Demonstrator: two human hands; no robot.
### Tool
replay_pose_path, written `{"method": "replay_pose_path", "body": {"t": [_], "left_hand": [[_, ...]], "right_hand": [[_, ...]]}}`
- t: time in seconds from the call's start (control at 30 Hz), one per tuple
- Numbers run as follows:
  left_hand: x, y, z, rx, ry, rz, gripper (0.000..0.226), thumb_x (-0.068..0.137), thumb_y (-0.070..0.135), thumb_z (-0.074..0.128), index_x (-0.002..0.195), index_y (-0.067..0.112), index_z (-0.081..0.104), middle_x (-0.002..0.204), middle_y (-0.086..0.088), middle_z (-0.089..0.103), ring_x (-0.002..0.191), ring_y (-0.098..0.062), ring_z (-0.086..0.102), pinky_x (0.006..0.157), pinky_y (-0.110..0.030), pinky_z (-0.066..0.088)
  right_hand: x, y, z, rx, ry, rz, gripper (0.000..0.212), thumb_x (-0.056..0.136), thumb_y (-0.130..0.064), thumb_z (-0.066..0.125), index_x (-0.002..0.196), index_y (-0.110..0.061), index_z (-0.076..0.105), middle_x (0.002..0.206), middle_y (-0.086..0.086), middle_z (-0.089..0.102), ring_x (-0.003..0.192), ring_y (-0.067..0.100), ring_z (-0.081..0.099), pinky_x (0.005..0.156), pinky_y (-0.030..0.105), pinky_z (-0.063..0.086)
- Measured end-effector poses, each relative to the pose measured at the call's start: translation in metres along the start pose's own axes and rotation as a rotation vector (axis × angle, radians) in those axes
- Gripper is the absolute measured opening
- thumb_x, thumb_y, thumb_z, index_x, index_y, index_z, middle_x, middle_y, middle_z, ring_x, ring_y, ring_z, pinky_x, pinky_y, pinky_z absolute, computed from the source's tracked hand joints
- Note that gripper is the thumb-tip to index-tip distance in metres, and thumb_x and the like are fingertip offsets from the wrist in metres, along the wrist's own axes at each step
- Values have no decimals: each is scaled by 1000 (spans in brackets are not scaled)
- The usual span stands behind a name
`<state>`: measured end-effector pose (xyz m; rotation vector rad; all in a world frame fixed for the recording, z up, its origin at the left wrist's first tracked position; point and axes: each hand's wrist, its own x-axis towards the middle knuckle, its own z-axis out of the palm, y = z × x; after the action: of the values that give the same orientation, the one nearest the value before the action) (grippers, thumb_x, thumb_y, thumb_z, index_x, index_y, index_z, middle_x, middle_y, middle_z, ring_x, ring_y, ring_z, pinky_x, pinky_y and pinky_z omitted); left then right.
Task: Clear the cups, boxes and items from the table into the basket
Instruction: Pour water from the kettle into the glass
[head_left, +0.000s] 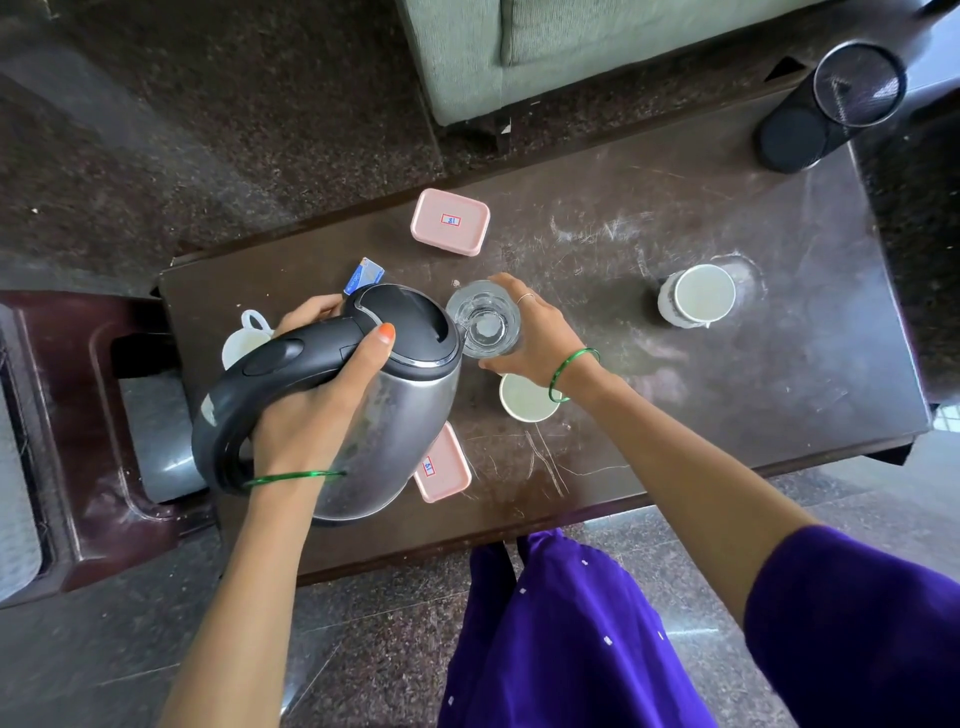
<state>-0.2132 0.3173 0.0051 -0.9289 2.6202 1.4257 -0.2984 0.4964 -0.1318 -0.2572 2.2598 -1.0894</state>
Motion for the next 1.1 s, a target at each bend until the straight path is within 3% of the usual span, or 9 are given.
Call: {"method": "replay_pose_path", "body": {"t": [0.47,0.8,1.1], "left_hand": [[1,-4,-2,-18,9,5,39,86,25,69,122,13,59,100,26,58,89,25,53,77,8,34],[0,-3,-2,-6,3,6,40,86,26,68,122,12,59,111,13,60,88,25,53,76,8,33],[-2,-8,-4,-26,37,-29,41,85,34,71,122,21,59,109,23,60,91,26,52,76,9,33]], "right_hand": [[-1,-1,0,-3,7,11,95,60,-16,85,139,-20,32,132,8,53,116,27,53,98,31,40],[-1,-1,0,9,13,4,93,60,-16,85,138,-21,34,132,7,53,116,26,53,97,29,39],[-1,-2,1,7,18,6,92,60,-16,85,136,-21,35,130,8,54,115,28,53,97,30,39]]}}
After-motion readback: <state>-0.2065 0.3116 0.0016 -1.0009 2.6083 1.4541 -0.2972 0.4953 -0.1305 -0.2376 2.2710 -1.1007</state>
